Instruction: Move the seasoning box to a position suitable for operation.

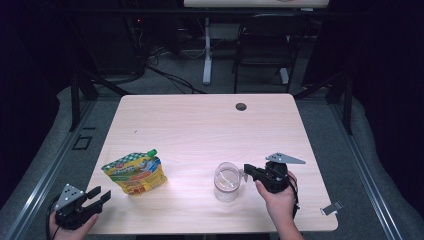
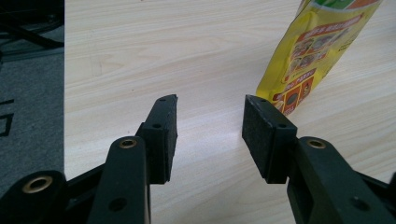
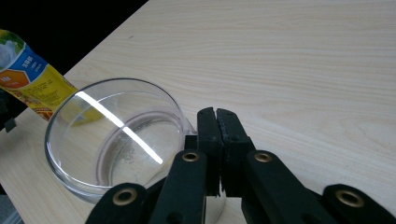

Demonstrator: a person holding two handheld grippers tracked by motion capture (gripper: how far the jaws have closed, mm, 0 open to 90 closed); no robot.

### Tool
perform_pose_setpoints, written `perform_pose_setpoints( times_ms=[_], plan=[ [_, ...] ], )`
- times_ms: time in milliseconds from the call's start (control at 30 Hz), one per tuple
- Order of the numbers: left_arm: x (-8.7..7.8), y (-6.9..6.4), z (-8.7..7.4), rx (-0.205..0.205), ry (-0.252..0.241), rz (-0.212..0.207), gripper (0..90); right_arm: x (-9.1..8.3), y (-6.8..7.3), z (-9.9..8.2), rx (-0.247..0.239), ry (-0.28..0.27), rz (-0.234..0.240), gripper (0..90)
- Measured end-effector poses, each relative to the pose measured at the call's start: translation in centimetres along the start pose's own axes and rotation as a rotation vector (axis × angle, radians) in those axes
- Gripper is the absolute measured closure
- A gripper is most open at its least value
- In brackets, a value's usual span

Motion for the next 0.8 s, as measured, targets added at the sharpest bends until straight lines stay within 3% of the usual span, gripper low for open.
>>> perform_pose_setpoints(
  times_ms=[367,600,800],
  plan=[
    [0.00,-0.01,0.00,0.001,0.001,0.000,55.4,0.06,-0.09,-0.08,-0.001,0.006,-0.004,89.2],
    [0.00,0.01,-0.01,0.000,-0.001,0.003,55.4,0.23,-0.47,-0.29,0.058,-0.001,0.028,89.5],
    [0.04,-0.01,-0.03,0.003,0.001,0.003,55.4,0.32,-0.62,-0.37,0.077,0.001,0.035,89.7]
  ],
)
Point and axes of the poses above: each handheld gripper's, and its own axes: x roughly forward along the jaws, z roughly out of its top, y roughly to its left, the point moved 1 cm from there along x, roughly forward along the jaws, and after that the axes turned 13 degrees about -z, right-handed, at the moved point
